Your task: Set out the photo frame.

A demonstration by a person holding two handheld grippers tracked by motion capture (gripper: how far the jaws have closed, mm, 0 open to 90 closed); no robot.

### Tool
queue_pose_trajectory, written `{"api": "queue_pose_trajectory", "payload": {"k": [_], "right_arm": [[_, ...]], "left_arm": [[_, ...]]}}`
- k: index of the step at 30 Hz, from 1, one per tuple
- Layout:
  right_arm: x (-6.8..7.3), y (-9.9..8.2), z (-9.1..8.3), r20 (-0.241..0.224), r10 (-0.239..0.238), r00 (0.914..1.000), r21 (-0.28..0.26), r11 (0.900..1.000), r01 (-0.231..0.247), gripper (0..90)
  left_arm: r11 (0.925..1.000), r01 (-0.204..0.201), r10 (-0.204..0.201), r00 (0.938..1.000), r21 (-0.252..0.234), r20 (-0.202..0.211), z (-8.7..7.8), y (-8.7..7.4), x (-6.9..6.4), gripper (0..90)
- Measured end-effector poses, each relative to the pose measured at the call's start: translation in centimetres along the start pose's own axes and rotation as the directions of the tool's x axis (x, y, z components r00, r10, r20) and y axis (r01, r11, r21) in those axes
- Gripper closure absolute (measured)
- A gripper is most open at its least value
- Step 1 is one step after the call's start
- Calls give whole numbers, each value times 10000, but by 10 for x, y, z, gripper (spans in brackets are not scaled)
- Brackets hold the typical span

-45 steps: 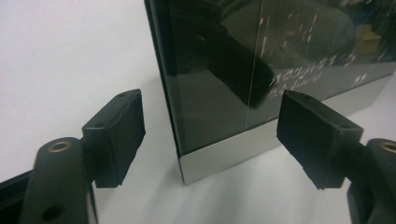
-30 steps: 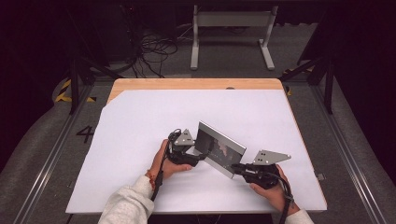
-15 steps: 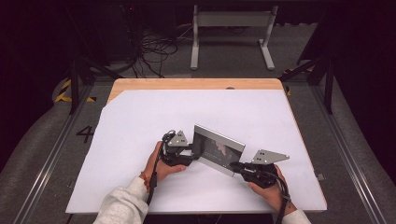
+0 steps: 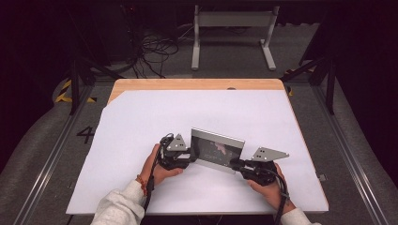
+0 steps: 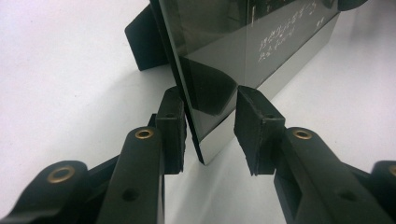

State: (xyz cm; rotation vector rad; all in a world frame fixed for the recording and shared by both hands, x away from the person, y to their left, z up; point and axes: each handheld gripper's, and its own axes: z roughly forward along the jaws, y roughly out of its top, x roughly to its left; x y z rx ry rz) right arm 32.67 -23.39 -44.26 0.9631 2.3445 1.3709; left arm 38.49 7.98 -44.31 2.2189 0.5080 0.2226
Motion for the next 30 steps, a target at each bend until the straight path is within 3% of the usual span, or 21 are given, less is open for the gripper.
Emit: {"api": "queue_pose_trajectory", "payload": {"k": [7, 13, 19, 28, 30], "right_arm": [[-2, 3, 3, 137, 51, 9999, 40, 10000, -52, 738], [-2, 3, 5, 261, 121, 9996, -54, 9999, -119, 714], [-1, 5, 10, 465, 78, 9989, -137, 9999, -72, 691], [2, 8, 16, 823, -60, 9966, -100, 9999, 68, 653], [3, 9, 18, 887, -68, 9960, -92, 9999, 76, 646]], "left_arm": [[9999, -32, 34, 9998, 116, -177, -5, -3, -6, 675], [9999, 53, -44, 9986, 162, -526, -7, -5, -12, 679], [9997, -115, 135, 9961, 233, -871, -10, -8, -16, 692], [9996, -212, 233, 9908, 173, -1331, -10, -11, -21, 691], [9996, -268, 277, 9870, 75, -1583, -8, -12, -24, 685]]}}
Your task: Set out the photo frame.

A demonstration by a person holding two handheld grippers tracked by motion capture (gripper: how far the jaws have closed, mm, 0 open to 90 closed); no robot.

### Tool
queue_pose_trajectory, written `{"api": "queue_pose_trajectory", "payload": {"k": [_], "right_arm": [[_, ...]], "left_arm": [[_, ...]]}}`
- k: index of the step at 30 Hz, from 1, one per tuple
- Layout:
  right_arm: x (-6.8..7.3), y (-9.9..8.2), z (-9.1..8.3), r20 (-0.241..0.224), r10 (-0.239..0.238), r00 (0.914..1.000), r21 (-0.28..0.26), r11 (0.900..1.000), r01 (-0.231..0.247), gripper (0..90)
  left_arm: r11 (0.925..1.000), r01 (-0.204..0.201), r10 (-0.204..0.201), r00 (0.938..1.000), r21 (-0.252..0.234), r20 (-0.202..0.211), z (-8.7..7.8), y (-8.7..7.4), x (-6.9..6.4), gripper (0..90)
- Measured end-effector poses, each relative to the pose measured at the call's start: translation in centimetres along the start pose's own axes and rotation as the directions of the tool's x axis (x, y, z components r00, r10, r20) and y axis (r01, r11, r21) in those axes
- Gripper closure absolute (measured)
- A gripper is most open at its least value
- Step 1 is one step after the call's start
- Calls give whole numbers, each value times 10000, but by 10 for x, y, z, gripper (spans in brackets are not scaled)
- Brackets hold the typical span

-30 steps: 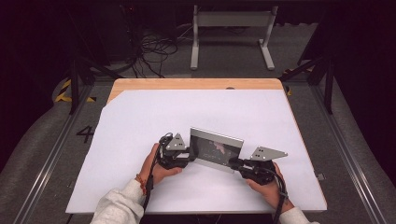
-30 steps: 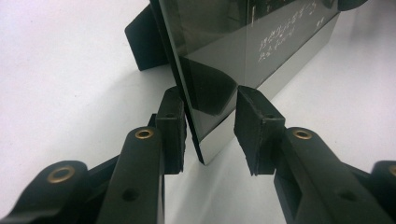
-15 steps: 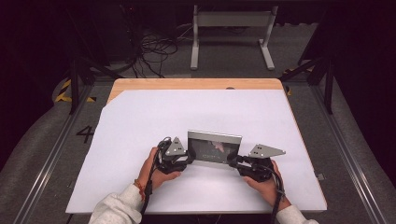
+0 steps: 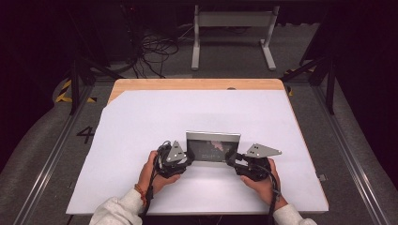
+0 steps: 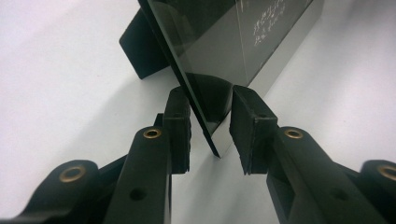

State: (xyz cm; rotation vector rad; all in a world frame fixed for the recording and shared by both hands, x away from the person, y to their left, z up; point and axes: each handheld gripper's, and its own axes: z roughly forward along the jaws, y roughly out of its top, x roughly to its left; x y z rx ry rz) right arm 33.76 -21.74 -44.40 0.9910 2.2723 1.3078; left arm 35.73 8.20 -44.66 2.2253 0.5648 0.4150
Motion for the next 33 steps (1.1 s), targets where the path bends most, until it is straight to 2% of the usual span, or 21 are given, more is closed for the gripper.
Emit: {"api": "queue_pose_trajectory", "payload": {"k": [3, 9, 16, 22, 29, 33], "right_arm": [[1, 1, 3, 70, -95, 9999, 88, 9999, 94, 624], [1, 2, 7, 207, -206, 9996, 89, 9998, 205, 607], [0, 2, 9, 304, -296, 9991, 147, 9995, 292, 597], [1, 2, 16, 367, -467, 9982, 417, 9981, 452, 573], [0, 2, 16, 413, -439, 9982, 440, 9981, 421, 575], [1, 2, 17, 518, -413, 9978, 491, 9980, 388, 575]], "left_arm": [[10000, -84, 84, 9995, 17, -301, 1, 1, -3, 669], [9999, -125, 123, 9986, -39, -522, 3, 1, -4, 664], [9999, -97, 93, 9982, -65, -589, 5, 1, -2, 662], [10000, -40, 35, 9983, -82, -589, 6, 1, -1, 658], [9998, 99, -108, 9979, -151, -634, 9, 1, -1, 655], [9999, 20, -30, 9973, -136, -734, 9, 1, -1, 652]]}}
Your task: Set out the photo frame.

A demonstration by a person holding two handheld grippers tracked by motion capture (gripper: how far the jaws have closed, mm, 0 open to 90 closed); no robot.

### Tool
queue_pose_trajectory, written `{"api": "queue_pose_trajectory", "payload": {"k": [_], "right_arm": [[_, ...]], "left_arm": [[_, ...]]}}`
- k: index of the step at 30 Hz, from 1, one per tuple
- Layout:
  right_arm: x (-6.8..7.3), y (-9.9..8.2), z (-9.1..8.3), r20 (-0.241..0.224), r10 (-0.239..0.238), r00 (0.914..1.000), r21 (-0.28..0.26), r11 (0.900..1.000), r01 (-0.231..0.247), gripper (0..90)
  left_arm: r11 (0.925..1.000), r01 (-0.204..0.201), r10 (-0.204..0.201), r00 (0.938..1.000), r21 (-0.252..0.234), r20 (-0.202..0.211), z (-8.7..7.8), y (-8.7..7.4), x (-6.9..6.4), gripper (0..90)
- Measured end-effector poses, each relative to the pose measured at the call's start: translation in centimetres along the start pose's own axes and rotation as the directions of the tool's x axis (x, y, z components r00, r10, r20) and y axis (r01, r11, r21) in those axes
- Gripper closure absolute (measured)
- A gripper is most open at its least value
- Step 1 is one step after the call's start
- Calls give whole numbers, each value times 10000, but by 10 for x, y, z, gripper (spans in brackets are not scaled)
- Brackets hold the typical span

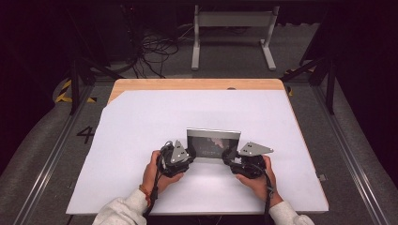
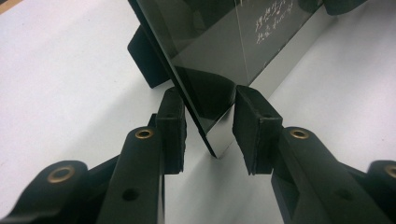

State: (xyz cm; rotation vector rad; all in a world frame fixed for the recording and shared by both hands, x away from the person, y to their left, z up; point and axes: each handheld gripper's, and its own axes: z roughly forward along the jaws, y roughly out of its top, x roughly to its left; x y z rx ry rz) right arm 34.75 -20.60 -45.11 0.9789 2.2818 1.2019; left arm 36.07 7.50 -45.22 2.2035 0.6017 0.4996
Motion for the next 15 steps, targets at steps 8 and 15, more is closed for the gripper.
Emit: {"api": "queue_pose_trajectory", "payload": {"k": [8, 15], "right_arm": [[-1, -4, 2, 106, 37, 9999, 243, 9997, -39, 573], [-8, -8, -8, 28, 258, 9997, 76, 9996, -258, 590]], "left_arm": [[10000, -13, 13, 10000, 40, 32, 1, -1, 1, 662], [10000, 62, -62, 10000, -14, 74, -1, -2, 3, 679]]}}
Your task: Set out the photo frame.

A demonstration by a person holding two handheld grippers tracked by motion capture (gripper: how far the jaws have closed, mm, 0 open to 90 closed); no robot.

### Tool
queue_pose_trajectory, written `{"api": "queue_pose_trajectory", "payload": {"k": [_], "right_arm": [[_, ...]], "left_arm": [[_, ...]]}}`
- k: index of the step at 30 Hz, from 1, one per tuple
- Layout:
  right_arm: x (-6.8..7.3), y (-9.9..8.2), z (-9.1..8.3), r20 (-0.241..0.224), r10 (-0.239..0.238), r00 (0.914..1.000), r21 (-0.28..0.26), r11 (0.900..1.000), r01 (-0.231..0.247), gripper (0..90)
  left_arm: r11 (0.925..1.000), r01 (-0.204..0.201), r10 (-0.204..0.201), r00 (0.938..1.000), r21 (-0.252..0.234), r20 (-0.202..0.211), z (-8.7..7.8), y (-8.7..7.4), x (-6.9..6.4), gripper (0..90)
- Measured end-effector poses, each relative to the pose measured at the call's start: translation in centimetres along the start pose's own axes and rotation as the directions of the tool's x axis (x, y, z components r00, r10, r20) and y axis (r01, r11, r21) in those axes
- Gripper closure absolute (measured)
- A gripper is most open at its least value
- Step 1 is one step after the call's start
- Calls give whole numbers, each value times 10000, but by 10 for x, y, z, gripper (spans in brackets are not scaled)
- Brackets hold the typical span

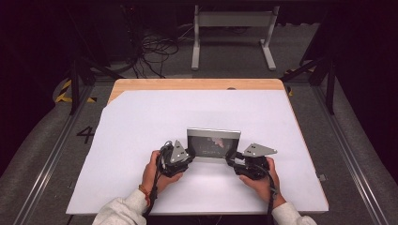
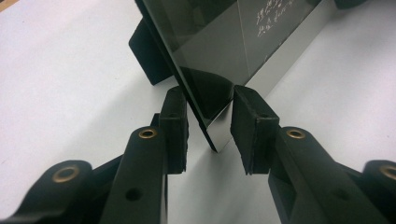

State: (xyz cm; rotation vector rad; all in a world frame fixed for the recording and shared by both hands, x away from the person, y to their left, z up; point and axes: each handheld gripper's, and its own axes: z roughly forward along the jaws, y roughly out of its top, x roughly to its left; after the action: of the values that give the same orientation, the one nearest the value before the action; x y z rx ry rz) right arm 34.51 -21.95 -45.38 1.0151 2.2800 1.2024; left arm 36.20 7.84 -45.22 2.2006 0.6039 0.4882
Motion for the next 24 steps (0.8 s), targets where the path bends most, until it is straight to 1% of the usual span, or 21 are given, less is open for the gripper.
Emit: {"api": "queue_pose_trajectory", "payload": {"k": [1, 4, 6, 9, 11, 14, 18, 19, 21, 22, 24], "right_arm": [[-1, 0, -2, -25, 15, 10000, -35, 10000, -15, 590], [-3, 1, -7, -133, 98, 9999, -212, 9997, -101, 607], [-3, 2, -10, -205, 58, 9998, -318, 9995, -65, 664], [-3, 4, -13, -260, -2, 9997, -454, 9990, -10, 709], [-3, 5, -15, -215, -73, 9997, -474, 9989, 63, 718], [-4, 5, -18, -210, -25, 9998, -644, 9979, 12, 732], [-6, 5, -18, -282, 81, 9996, -632, 9979, -99, 779], [-7, 5, -19, -265, 76, 9996, -626, 9980, -93, 782], [-6, 5, -19, -244, 8, 9997, -622, 9981, -23, 786], [-6, 6, -19, -224, -20, 9997, -615, 9981, 6, 786], [-6, 6, -19, -206, -55, 9998, -601, 9982, 43, 787]], "left_arm": [[10000, 78, -78, 10000, -32, -2, -1, 0, 0, 679], [9999, 16, -16, 10000, -141, 7, -3, 0, 0, 685], [9997, -9, 8, 10000, -240, -18, -4, 1, 1, 694], [9993, 3, -5, 10000, -384, -47, -7, 1, 1, 703], [9988, 34, -37, 10000, -493, -58, -9, 2, 2, 706], [9973, 88, -97, 9999, -730, -120, -14, 2, 4, 720], [9950, 220, -245, 9994, -978, -244, -22, 3, 6, 737], [9944, 291, -310, 9994, -1013, -169, -23, 3, 7, 737], [9941, 308, -329, 9993, -1035, -193, -24, 3, 8, 753], [9941, 336, -349, 9993, -1032, -109, -24, 3, 9, 757], [9942, 291, -305, 9995, -1031, -115, -25, 3, 9, 765]]}}
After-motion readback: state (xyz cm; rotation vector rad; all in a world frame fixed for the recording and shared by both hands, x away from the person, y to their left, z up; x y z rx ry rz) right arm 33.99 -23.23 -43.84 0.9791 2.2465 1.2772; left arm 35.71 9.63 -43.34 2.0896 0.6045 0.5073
